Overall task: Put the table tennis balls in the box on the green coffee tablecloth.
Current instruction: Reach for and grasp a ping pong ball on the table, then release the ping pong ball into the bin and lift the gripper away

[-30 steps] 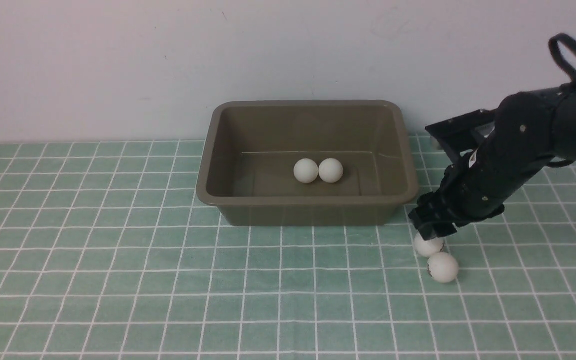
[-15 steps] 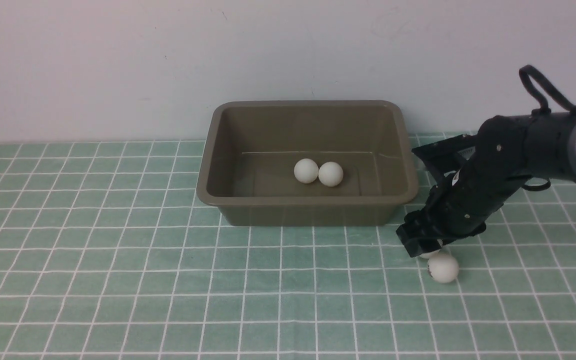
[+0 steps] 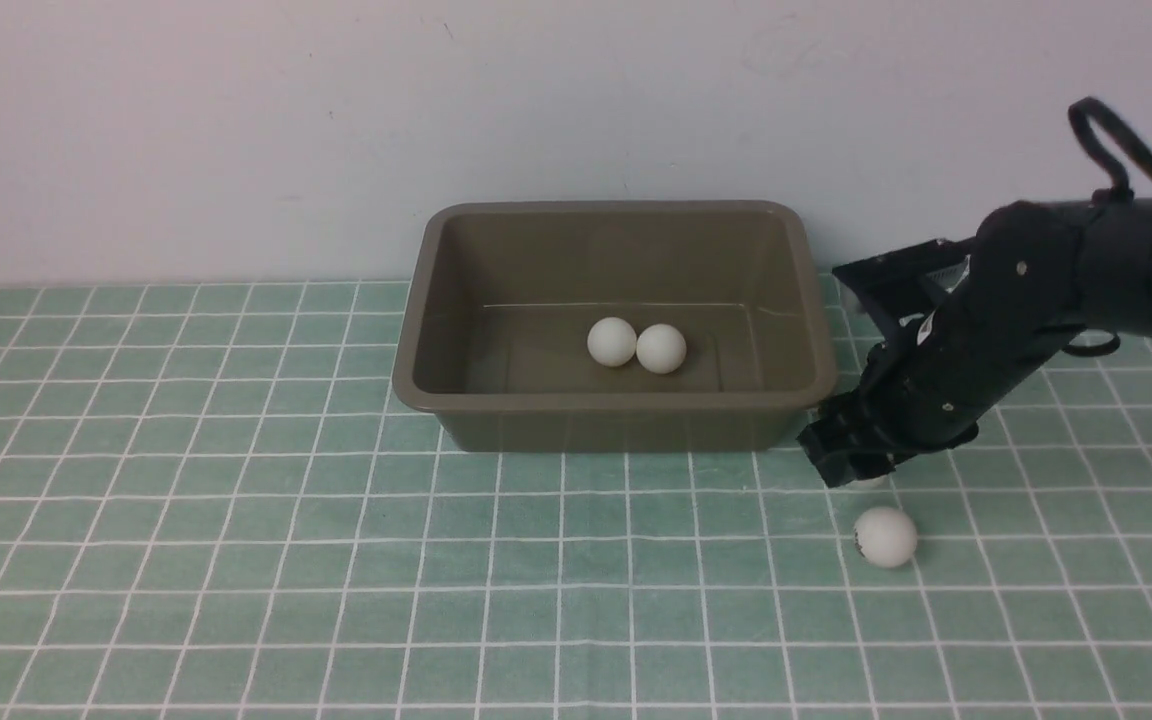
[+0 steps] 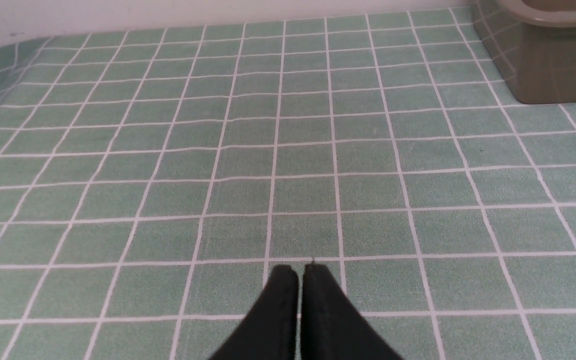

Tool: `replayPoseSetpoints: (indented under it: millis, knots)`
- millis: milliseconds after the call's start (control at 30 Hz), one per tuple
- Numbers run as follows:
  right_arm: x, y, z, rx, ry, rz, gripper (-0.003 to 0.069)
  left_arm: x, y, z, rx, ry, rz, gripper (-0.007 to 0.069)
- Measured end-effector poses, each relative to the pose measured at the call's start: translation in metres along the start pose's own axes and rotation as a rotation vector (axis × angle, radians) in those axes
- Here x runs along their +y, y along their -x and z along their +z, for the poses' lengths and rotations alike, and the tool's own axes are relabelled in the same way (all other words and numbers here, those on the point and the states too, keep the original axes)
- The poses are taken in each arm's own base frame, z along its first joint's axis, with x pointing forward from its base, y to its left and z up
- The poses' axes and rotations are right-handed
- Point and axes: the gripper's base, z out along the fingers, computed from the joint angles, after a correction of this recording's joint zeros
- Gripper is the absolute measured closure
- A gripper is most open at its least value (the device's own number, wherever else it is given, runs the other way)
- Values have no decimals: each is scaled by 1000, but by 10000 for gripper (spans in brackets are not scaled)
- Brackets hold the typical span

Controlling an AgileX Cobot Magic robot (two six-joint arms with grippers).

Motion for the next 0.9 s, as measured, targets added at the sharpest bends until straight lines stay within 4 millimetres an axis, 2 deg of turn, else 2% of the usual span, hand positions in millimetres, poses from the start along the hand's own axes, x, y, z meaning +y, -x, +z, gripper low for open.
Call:
replayPoseSetpoints:
  millis: [67, 100, 200, 333, 400, 500, 567, 700, 733, 833, 867, 900]
  knots:
    - [1, 5, -22, 6, -6, -6, 295, 0, 0, 0, 0, 0, 0, 629]
    - [1, 4, -24, 14, -5, -3, 295, 0, 0, 0, 0, 0, 0, 629]
    - [3, 10, -51, 30, 2, 22, 295, 0, 0, 0, 0, 0, 0, 629]
    - [10, 27, -84, -35, 36, 18, 295, 0, 0, 0, 0, 0, 0, 629]
    - [18, 38, -94, -99, 59, -17, 295, 0, 0, 0, 0, 0, 0, 629]
    - [32, 55, -97, -195, 79, -75, 295, 0, 0, 0, 0, 0, 0, 629]
    - [41, 65, -91, -246, 84, -101, 295, 0, 0, 0, 0, 0, 0, 629]
    - [45, 78, -68, -281, 85, -104, 295, 0, 0, 0, 0, 0, 0, 629]
    - [43, 84, -44, -270, 82, -98, 295, 0, 0, 0, 0, 0, 0, 629]
    - [41, 86, -29, -254, 80, -93, 295, 0, 0, 0, 0, 0, 0, 629]
    - [40, 88, -13, -230, 80, -95, 293, 0, 0, 0, 0, 0, 0, 629]
    - [40, 88, -6, -221, 80, -97, 283, 0, 0, 0, 0, 0, 0, 629]
